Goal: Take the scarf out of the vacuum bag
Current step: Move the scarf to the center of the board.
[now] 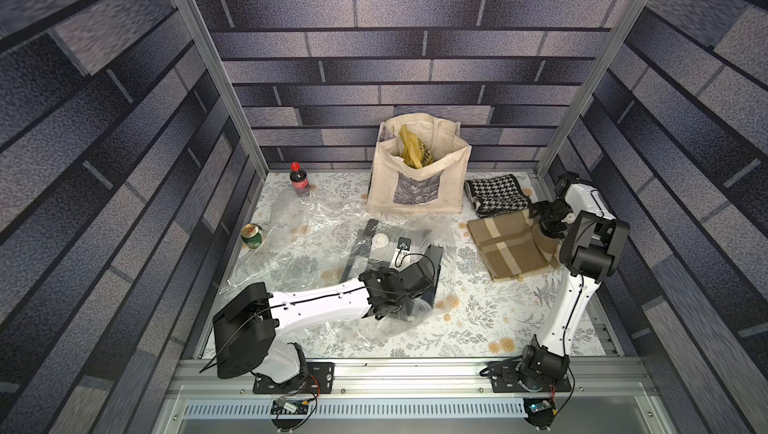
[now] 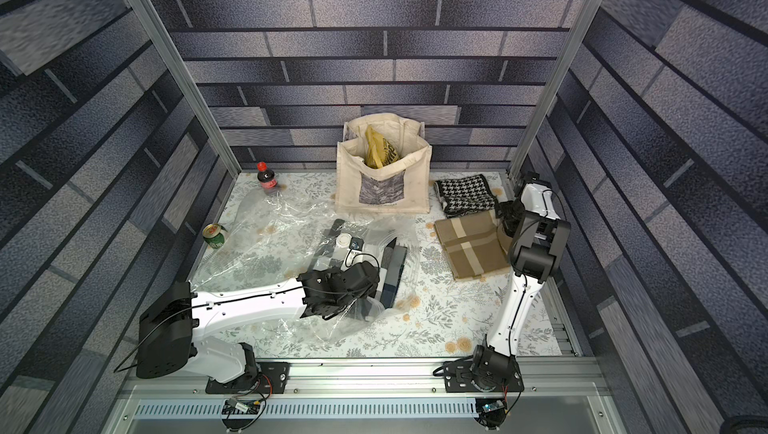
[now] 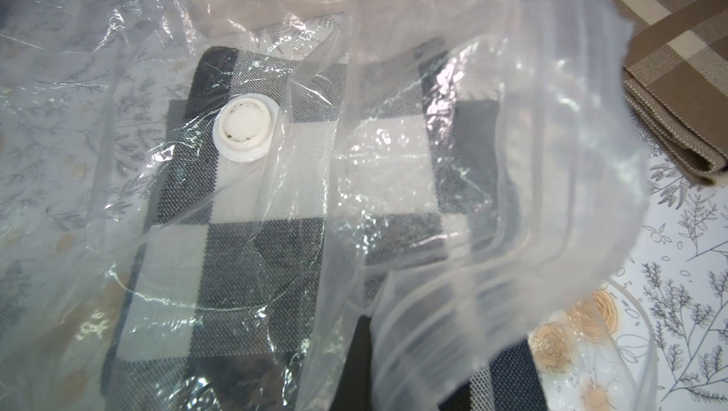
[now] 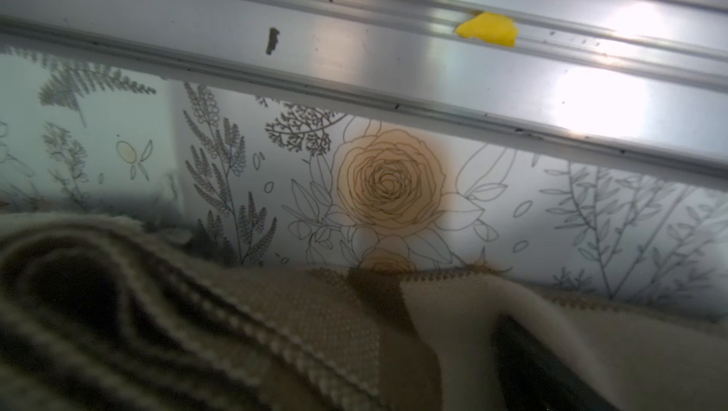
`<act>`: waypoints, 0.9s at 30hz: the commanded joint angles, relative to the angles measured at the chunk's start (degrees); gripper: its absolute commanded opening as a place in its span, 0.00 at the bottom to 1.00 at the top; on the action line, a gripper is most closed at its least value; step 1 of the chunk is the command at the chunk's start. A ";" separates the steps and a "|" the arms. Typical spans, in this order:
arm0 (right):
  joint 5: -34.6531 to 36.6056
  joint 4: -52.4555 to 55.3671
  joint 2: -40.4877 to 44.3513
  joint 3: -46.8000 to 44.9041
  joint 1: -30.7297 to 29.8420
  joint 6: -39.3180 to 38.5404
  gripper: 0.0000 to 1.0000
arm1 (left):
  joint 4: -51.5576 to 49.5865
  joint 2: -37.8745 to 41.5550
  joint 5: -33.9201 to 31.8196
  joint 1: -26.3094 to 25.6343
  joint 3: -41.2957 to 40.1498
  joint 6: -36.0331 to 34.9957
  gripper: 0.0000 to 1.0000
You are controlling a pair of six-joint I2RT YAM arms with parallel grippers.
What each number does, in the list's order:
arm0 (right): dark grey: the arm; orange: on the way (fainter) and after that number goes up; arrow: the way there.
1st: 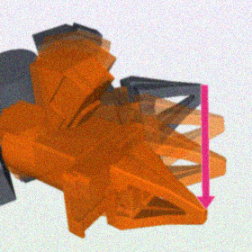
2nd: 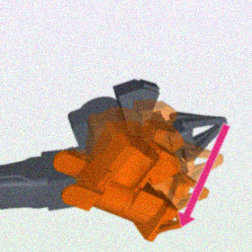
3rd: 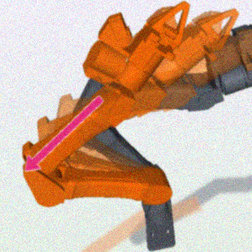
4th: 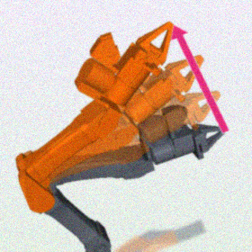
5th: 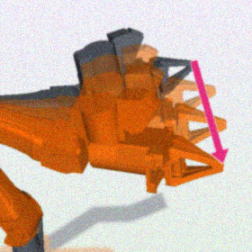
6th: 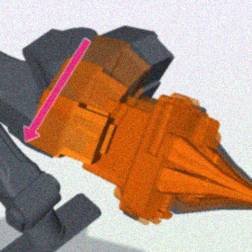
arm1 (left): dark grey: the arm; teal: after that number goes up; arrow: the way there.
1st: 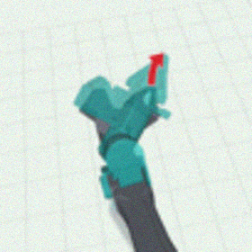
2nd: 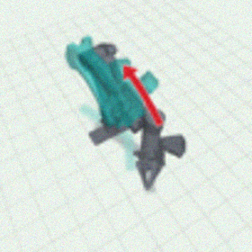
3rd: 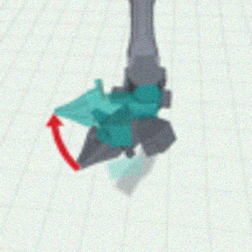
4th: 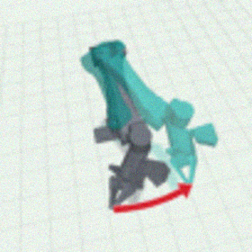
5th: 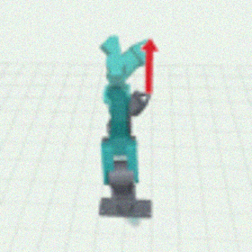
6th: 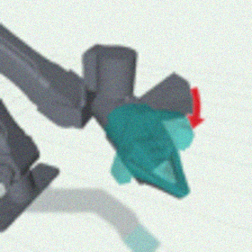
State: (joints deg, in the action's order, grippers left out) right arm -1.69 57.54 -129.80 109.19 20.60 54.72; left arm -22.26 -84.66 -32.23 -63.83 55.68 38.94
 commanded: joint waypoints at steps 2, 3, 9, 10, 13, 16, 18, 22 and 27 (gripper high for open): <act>4.87 4.42 5.09 0.04 0.32 -5.29 1.00 | -1.29 1.34 -2.38 -0.59 1.31 -0.26 0.00; 6.12 4.66 6.23 -0.38 0.32 -6.09 1.00 | -1.26 1.33 -2.42 -0.70 1.36 -0.26 0.00; 15.12 6.58 11.59 -3.89 0.07 -11.00 1.00 | -0.95 1.36 -2.66 -1.38 1.54 -0.14 0.00; 16.85 6.71 12.20 -4.78 0.05 -11.73 1.00 | -0.97 1.34 -2.58 -1.44 1.65 -0.22 0.00; 21.46 6.32 15.17 -7.48 -0.40 -13.36 1.00 | -0.99 1.33 -2.66 -1.78 1.94 -0.28 0.00; 22.96 5.23 17.85 -10.06 -1.69 -13.67 1.00 | -1.14 1.51 -3.00 -2.08 2.22 -0.40 0.00; 26.97 5.30 19.71 -9.71 -4.94 -14.88 1.00 | -1.51 1.68 -3.43 -2.33 2.46 -0.36 0.00; 29.39 4.38 24.75 -9.64 -12.05 -16.90 1.00 | -2.04 1.97 -3.96 -2.48 2.34 -0.01 0.00; 25.73 -2.24 36.19 -17.87 -20.45 -18.06 1.00 | -2.34 1.53 -4.03 -2.74 2.31 0.62 0.00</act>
State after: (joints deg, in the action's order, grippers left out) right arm 24.08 57.93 -99.68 94.96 2.74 38.28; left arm -22.90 -84.60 -34.68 -66.24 56.45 38.98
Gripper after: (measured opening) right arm 0.999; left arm 0.041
